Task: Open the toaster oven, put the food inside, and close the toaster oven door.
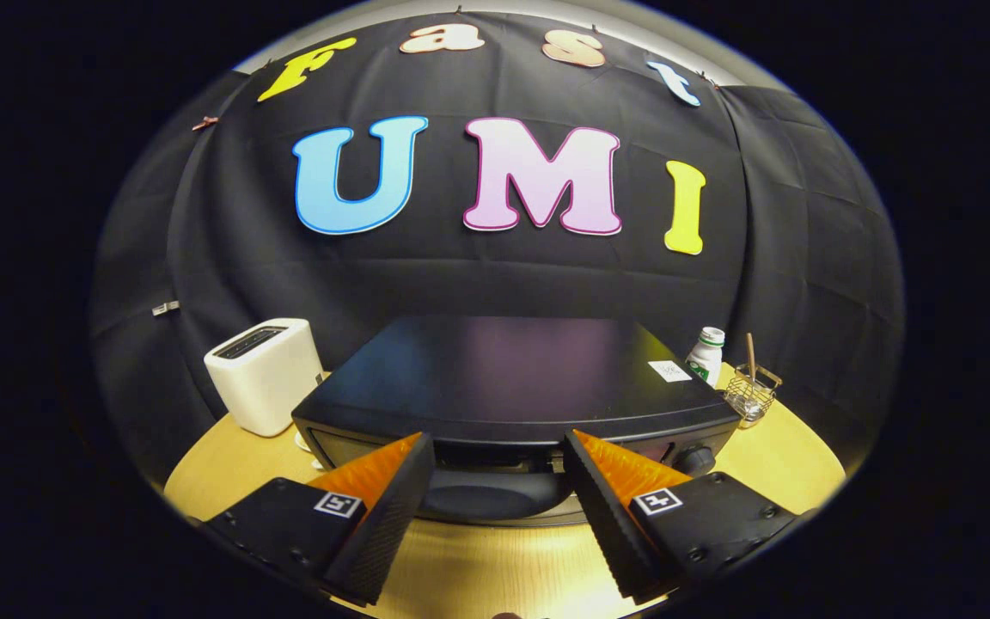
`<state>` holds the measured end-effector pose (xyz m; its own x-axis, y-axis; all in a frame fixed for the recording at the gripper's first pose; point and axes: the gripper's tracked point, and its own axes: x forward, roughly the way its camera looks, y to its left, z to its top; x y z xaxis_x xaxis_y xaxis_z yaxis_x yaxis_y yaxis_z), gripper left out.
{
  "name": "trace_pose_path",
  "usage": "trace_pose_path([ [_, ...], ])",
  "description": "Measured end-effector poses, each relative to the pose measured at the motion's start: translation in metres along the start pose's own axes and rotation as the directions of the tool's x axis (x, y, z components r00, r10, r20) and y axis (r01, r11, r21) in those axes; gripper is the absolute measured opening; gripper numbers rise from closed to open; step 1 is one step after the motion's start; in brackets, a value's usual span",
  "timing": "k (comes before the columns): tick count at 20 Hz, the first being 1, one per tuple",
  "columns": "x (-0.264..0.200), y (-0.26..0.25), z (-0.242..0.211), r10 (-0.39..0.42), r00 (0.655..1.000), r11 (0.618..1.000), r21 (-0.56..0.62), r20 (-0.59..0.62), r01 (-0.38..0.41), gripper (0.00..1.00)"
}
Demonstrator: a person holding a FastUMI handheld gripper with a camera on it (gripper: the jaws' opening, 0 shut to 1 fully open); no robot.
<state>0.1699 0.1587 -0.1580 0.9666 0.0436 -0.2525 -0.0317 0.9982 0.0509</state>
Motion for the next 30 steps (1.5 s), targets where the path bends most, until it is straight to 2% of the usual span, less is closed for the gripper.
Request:
trace_pose_path([
  [5, -0.006, 0.000, -0.007, 0.005, 0.999, 1.000, 0.005, -0.045, -0.005, 0.99],
  [9, -0.032, -0.002, -0.020, 0.011, 0.997, 1.000, 0.009, -0.077, -0.010, 0.99],
  [17, -0.075, -0.001, -0.073, 0.014, 0.985, 0.999, -0.045, -0.175, -0.022, 0.98],
  [20, -0.091, 0.001, -0.117, 0.025, 0.958, 0.996, -0.078, -0.287, -0.049, 0.98],
  [23, -0.119, -0.004, -0.181, 0.037, 0.881, 0.996, -0.052, -0.472, -0.069, 0.99],
  [26, -0.128, -0.028, -0.173, 0.026, 0.885, 0.999, -0.011, -0.464, -0.035, 0.99],
  [30, -0.143, -0.079, -0.141, 0.018, 0.910, 0.996, -0.070, -0.415, -0.051, 0.99],
])
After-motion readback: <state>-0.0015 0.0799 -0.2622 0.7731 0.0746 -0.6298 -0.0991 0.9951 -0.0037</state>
